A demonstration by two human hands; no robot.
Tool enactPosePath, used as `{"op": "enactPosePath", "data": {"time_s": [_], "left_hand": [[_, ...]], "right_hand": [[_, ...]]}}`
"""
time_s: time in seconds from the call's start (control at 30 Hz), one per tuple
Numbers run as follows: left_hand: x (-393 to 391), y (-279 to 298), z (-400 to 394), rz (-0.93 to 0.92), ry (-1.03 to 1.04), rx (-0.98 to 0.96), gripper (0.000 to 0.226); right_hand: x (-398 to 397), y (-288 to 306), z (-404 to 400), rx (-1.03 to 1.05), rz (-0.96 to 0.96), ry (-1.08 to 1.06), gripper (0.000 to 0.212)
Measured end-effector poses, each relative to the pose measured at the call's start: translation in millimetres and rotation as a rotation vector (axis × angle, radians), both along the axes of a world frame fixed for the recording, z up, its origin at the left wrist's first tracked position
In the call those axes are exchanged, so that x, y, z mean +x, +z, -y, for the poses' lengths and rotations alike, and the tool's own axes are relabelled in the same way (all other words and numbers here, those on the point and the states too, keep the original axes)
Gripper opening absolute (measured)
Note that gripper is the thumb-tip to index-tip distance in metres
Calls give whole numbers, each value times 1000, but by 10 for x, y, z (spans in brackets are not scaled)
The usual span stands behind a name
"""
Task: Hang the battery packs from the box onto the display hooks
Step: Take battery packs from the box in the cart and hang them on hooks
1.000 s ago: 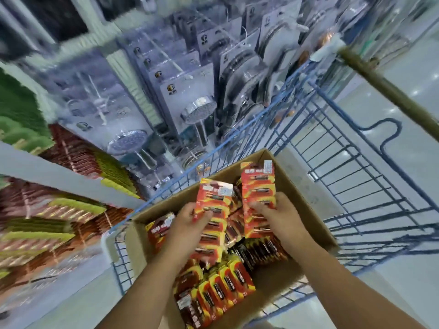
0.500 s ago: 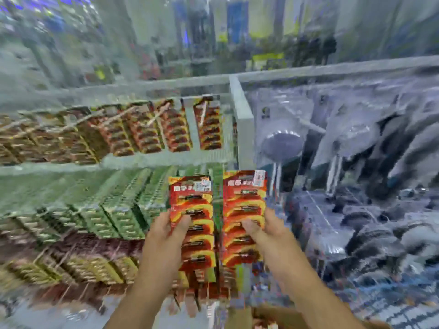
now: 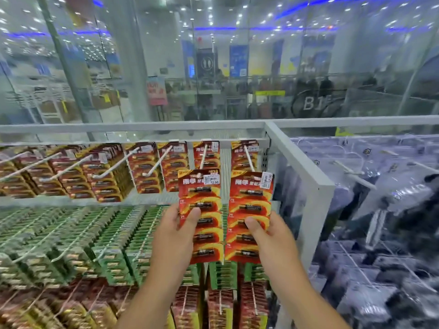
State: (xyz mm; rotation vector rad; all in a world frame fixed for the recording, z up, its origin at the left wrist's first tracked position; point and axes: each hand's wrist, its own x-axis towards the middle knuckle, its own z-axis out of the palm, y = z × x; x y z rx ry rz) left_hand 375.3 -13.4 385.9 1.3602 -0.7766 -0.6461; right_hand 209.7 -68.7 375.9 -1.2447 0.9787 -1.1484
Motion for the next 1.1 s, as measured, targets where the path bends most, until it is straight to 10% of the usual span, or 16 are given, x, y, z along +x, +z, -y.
{"op": "enactPosePath", "data": {"time_s": [1.1], "left_hand": [[117, -127, 279, -57, -56, -15, 18]], "right_hand": [[127, -181, 266, 0, 18, -121, 14]]}}
